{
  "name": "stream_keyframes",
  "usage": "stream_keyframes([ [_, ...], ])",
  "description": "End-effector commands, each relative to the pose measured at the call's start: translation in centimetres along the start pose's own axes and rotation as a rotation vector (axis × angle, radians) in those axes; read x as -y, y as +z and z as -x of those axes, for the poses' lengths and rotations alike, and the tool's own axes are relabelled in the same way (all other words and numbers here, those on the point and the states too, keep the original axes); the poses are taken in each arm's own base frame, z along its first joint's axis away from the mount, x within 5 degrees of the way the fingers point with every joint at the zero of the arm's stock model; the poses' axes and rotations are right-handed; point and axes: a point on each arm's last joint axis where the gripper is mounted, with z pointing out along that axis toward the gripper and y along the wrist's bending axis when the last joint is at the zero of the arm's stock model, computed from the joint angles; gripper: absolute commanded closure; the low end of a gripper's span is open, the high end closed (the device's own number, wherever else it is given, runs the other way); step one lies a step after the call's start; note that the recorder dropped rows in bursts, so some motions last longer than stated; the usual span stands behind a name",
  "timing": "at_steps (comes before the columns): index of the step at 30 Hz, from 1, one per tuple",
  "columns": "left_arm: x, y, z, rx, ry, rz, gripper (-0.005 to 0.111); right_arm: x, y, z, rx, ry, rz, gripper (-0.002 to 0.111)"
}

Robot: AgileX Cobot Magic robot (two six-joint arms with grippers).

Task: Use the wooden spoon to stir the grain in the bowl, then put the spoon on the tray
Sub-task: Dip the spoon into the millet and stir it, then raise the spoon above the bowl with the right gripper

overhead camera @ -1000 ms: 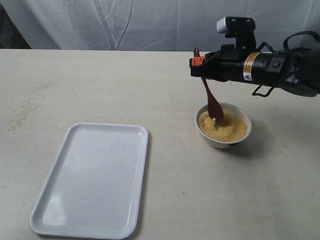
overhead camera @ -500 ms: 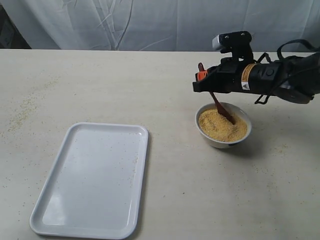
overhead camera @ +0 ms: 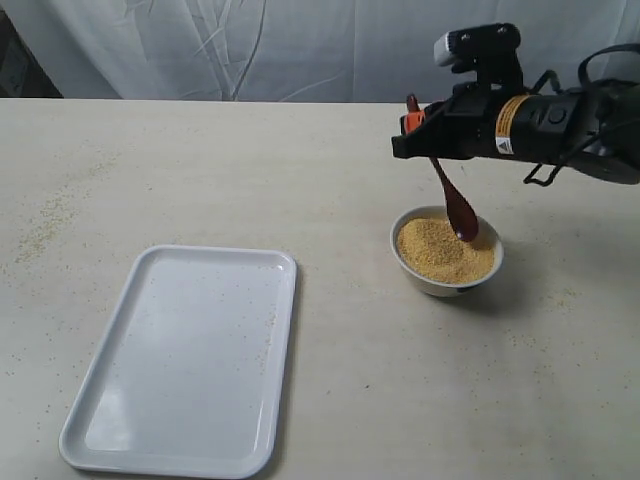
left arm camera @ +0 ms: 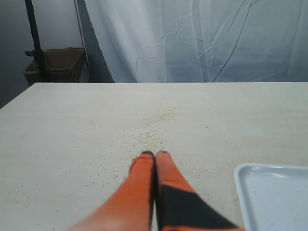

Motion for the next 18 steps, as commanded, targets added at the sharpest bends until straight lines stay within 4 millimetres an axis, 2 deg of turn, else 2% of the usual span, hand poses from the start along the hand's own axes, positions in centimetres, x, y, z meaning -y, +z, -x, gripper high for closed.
stream_keyframes([
  [1,0.0,0.0,0.0,0.003,0.000,0.002,0.107,0.4,2.0,-3.1,-0.087,0.049,0.013,0.108],
  [4,0.0,0.0,0.0,0.003,0.000,0.002,0.107,-0.1,2.4,-3.3,-0.067,0.143,0.071,0.108],
  [7,0.0,0.0,0.0,0.003,0.000,0.002,0.107,-1.1,1.5,-1.6,0.011,0.166,0.156,0.108],
  [9,0.0,0.0,0.0,0.003,0.000,0.002,0.107,-0.9,0.6,-0.4,0.031,0.140,0.124,0.108],
  [12,0.0,0.0,0.0,0.003,0.000,0.002,0.107,0.2,-0.2,0.6,-0.010,0.079,-0.016,0.108],
  [14,0.0,0.0,0.0,0.003,0.000,0.002,0.107,0.8,-0.3,0.8,-0.042,0.040,-0.079,0.108],
  [18,0.0,0.0,0.0,0.003,0.000,0.002,0.107,0.9,0.8,-0.5,-0.069,0.030,-0.052,0.108],
])
